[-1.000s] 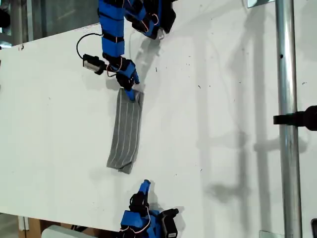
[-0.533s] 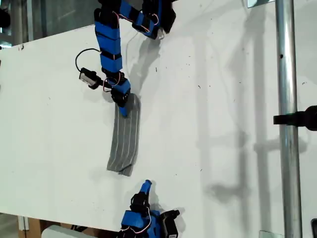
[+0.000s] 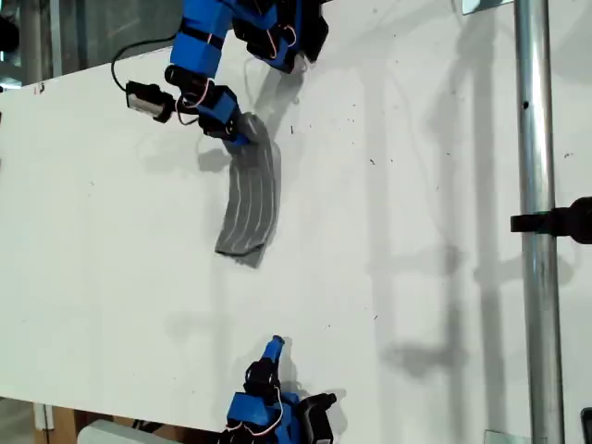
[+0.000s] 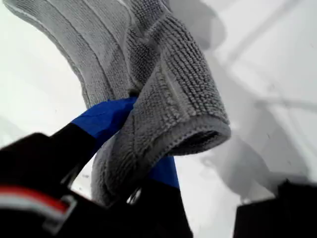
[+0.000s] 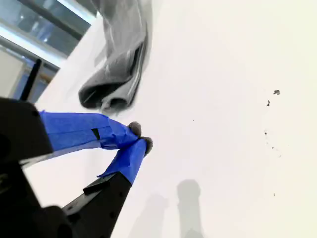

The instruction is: Grasp corners of a towel and fold twice.

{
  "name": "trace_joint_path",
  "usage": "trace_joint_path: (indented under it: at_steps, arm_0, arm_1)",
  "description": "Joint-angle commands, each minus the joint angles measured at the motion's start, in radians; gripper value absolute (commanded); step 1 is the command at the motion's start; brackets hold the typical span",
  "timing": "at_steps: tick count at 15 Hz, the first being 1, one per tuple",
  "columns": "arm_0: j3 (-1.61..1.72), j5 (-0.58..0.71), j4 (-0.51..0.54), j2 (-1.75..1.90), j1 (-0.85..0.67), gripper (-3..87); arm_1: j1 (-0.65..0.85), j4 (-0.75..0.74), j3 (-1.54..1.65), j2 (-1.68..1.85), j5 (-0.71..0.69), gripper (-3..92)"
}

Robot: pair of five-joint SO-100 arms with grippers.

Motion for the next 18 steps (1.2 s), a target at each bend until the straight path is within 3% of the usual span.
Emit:
trace_joint_path:
  at_steps: [1, 2, 6, 10, 11, 12, 13, 14, 16, 18]
  arm_0:
    - [-0.025, 0.009, -0.018, 0.006, -0.005, -1.5]
    - [-0.021, 0.009, -0.018, 0.006, -0.005, -1.5]
    - [-0.026, 0.014, -0.023, 0.006, 0.002, -1.5]
    - [-0.018, 0.006, -0.025, 0.006, 0.009, -1.5]
    - [-0.017, 0.006, -0.026, 0.006, 0.009, -1.5]
    - [-0.017, 0.008, -0.026, 0.006, 0.009, -1.5]
    - [-0.015, 0.008, -0.025, 0.006, 0.011, -1.5]
    - [-0.012, 0.006, -0.023, 0.006, 0.012, -1.5]
    - [0.003, 0.011, -0.04, 0.006, 0.012, -1.5]
    - [0.008, 0.02, -0.061, 0.006, 0.009, -1.4]
  arm_1:
    - [-0.031, 0.285, -0.043, 0.261, 0.012, -0.2]
    - [-0.051, 0.232, -0.043, 0.255, 0.017, -0.2]
    - [-0.11, -0.322, -0.051, -0.115, 0.015, -0.2]
    - [-0.166, -0.733, -0.104, -0.391, 0.035, -0.2]
    - [-0.161, -0.841, -0.086, -0.397, 0.041, 5.2]
    - [-0.153, -0.959, -0.06, -0.387, 0.046, 29.2]
    - [-0.15, -1.088, -0.012, -0.337, 0.044, 32.1]
    - [-0.135, -1.173, 0.015, -0.268, 0.043, 23.8]
    - [-0.086, -1.186, -0.02, -0.147, -0.015, 14.0]
    - [-0.04, -1.123, 0.021, -0.057, -0.008, 13.8]
